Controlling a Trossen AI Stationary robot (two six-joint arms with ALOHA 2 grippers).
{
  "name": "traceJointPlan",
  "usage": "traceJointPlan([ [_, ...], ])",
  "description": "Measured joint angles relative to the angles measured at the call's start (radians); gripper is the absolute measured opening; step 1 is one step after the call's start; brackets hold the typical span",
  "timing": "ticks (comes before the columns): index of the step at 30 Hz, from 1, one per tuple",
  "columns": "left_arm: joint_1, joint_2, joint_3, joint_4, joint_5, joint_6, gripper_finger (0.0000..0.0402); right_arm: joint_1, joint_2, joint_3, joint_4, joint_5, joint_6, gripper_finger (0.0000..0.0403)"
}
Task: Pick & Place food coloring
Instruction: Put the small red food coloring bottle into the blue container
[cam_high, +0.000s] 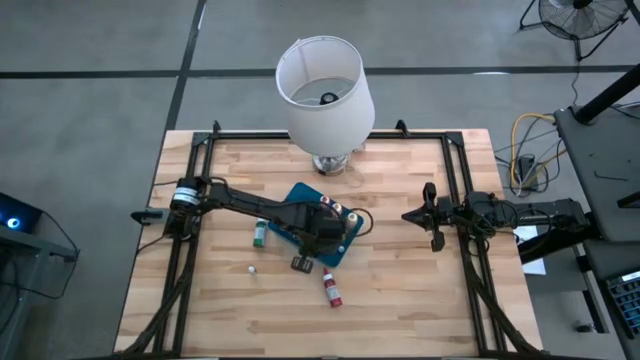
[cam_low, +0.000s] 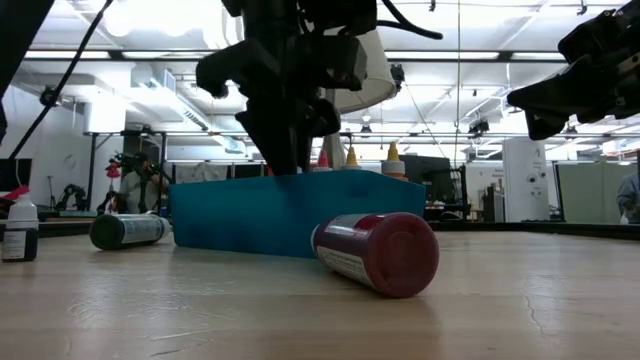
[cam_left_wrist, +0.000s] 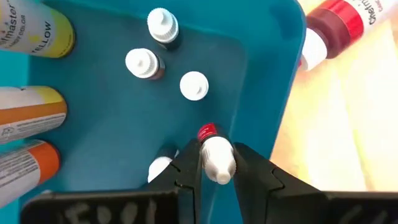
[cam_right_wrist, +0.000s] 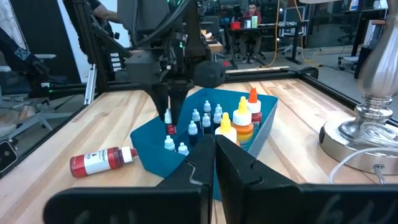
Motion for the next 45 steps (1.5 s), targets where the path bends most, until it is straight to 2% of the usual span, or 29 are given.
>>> traceJointPlan([
  [13, 0.001, 0.001, -0.065, 0.077, -0.001, 0.020, 0.0046, 0.000, 0.000, 0.000, 0.000, 0.000, 0.000, 0.0009],
  [39, 0.006, 0.036, -0.065, 0.117, -0.003, 0.052, 0.0047, 0.000, 0.000, 0.000, 0.000, 0.000, 0.000, 0.0008],
  [45, 0.007, 0.036, -0.065, 0.122, 0.003, 0.047, 0.0066, 0.000, 0.000, 0.000, 0.000, 0.000, 0.000, 0.0008],
])
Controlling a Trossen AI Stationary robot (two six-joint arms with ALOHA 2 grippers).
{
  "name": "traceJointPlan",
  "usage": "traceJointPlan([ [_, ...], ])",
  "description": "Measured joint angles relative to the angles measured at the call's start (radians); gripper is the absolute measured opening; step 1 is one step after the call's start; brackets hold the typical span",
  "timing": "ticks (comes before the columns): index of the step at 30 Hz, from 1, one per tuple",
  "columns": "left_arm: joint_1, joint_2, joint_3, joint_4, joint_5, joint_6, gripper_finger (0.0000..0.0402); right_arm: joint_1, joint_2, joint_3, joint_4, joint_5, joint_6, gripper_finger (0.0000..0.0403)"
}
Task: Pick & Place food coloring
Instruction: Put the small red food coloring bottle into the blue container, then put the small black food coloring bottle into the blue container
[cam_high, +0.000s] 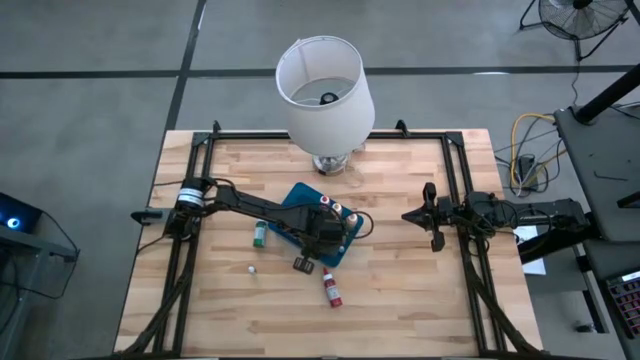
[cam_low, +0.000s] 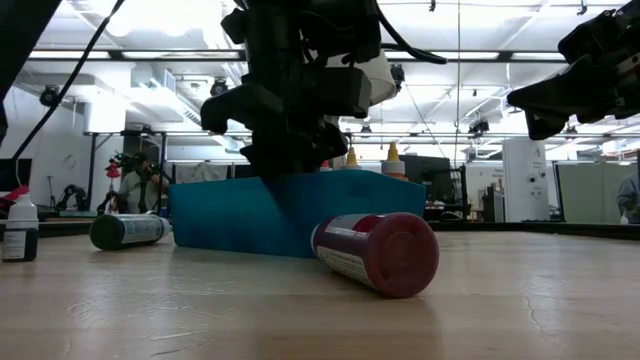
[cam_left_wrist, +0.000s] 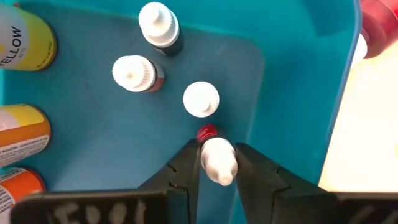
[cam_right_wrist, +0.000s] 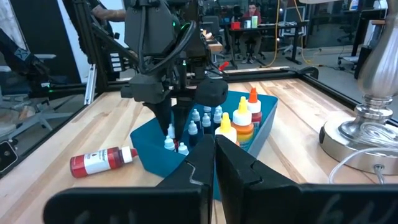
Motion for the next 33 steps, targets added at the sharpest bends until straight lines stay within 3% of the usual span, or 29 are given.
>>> traceJointPlan([
  [15, 0.000, 0.000, 0.000, -0.006, -0.002, -0.005, 0.0087, 0.000, 0.000, 0.000, 0.000, 0.000, 0.000, 0.0009],
  [26, 0.003, -0.001, 0.081, -0.072, -0.013, -0.008, 0.0088, 0.000, 0.000, 0.000, 0.000, 0.000, 0.000, 0.0008],
  [33, 0.004, -0.005, 0.119, -0.168, -0.084, -0.005, 0.0088, 0.000, 0.000, 0.000, 0.000, 0.000, 0.000, 0.0008],
])
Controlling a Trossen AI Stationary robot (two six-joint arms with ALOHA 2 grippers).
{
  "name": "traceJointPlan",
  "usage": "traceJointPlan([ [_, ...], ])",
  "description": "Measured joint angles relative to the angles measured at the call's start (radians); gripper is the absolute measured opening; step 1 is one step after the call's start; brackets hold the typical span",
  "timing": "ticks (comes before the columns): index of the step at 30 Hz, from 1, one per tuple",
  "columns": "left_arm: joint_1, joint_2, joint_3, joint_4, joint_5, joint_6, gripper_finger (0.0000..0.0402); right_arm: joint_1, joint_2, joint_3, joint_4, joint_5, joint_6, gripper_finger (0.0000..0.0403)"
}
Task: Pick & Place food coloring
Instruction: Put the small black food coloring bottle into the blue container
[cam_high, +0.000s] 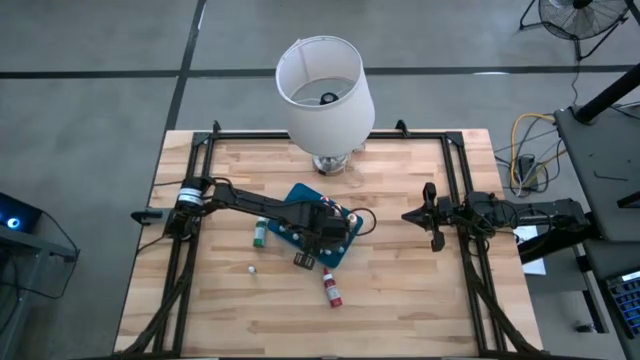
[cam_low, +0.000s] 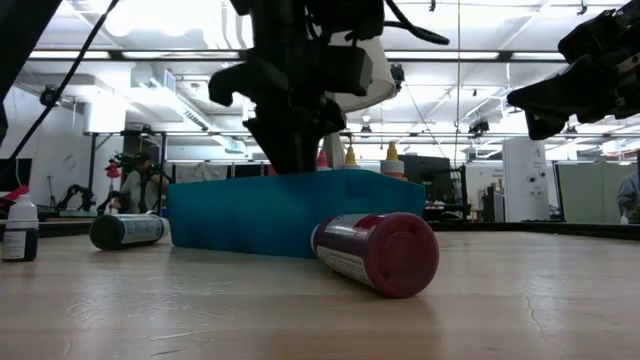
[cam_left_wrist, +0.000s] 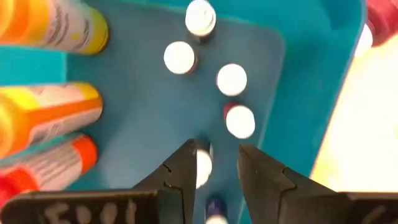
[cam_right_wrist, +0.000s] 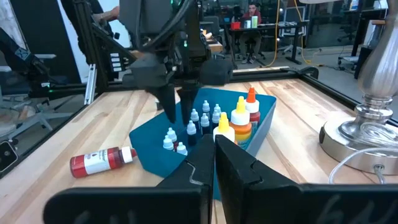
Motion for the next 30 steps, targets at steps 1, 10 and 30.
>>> traceJointPlan([
  [1, 0.000, -0.007, 0.004, -0.016, -0.002, -0.001, 0.0088, 0.000, 0.000, 0.000, 0.000, 0.000, 0.000, 0.0008],
  [10, -0.019, -0.124, -0.013, -0.109, -0.006, -0.107, 0.0088, 0.000, 0.000, 0.000, -0.001, 0.000, 0.000, 0.0008],
  [30, -0.236, -0.412, -0.166, -0.296, -0.004, -0.502, 0.0088, 0.000, 0.000, 0.000, 0.000, 0.000, 0.000, 0.0008],
])
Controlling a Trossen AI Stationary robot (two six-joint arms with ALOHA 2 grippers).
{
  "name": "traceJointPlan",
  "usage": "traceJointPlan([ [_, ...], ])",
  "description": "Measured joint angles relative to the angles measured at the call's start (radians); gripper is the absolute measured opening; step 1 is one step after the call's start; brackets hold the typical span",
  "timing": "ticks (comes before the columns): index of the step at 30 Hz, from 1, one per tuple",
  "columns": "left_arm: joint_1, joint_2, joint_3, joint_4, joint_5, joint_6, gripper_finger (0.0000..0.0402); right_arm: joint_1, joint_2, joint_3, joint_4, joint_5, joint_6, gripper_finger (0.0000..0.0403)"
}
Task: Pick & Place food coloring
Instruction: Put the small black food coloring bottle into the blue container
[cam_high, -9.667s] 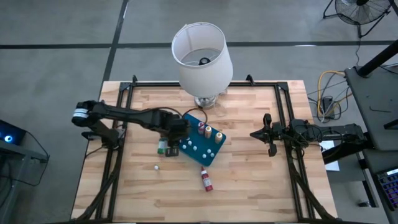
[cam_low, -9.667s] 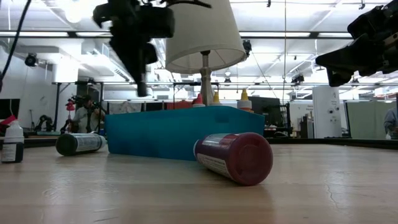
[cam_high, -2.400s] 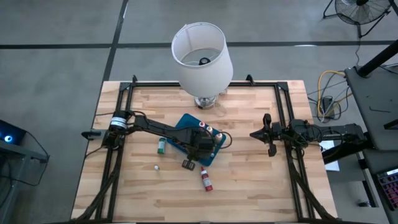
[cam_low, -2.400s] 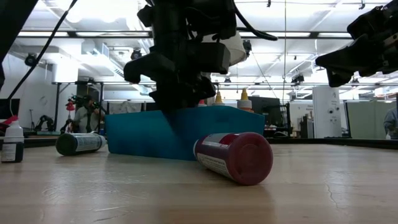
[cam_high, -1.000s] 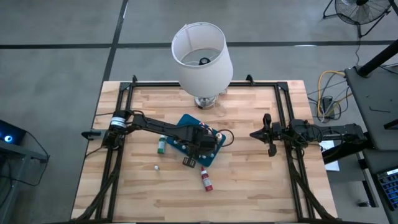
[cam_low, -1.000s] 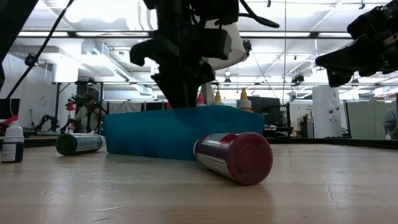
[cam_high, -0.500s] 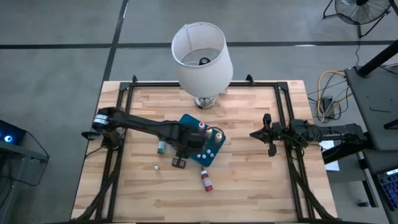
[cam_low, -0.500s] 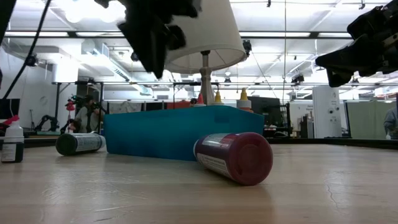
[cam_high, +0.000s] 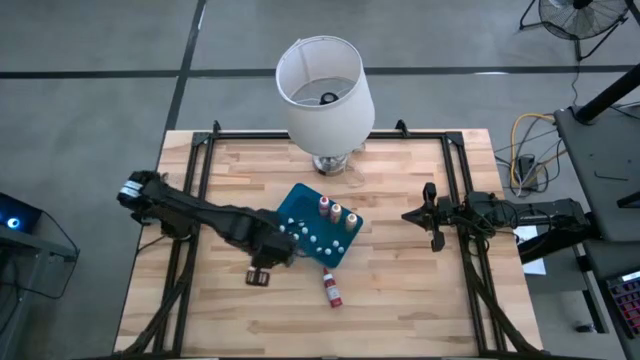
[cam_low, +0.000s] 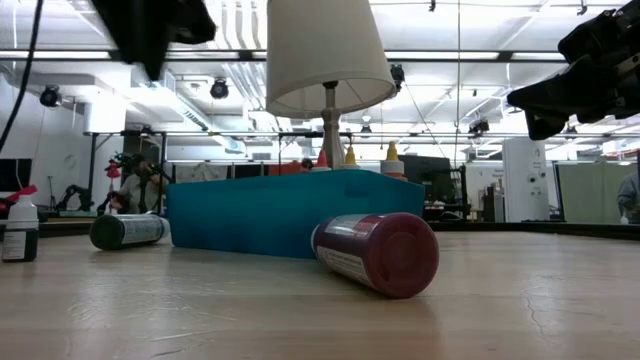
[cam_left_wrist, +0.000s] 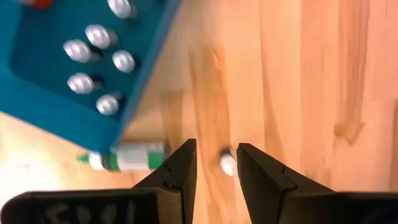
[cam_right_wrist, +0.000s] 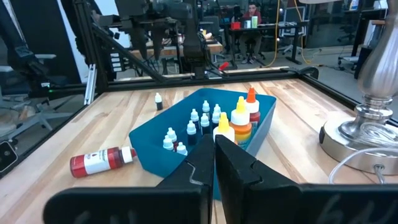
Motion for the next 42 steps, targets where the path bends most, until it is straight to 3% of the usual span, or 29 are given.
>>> traceJointPlan([
  [9, -0.088, -0.180, -0.213, 0.035, -0.001, -0.135, 0.0088, 0.000, 0.000, 0.000, 0.000, 0.000, 0.000, 0.0008],
  [18, -0.127, -0.327, -0.461, 0.240, 0.000, -0.212, 0.0088, 0.000, 0.000, 0.000, 0.000, 0.000, 0.000, 0.0008],
  [23, -0.129, -0.340, -0.567, 0.379, 0.032, -0.200, 0.0088, 0.000, 0.000, 0.000, 0.000, 0.000, 0.000, 0.0008],
  [32, -0.129, -0.325, -0.672, 0.452, 0.036, -0.177, 0.0088, 0.000, 0.000, 0.000, 0.000, 0.000, 0.000, 0.0008],
  [42, -0.129, -0.321, -0.716, 0.534, 0.037, -0.200, 0.0088, 0.000, 0.000, 0.000, 0.000, 0.000, 0.000, 0.0008],
])
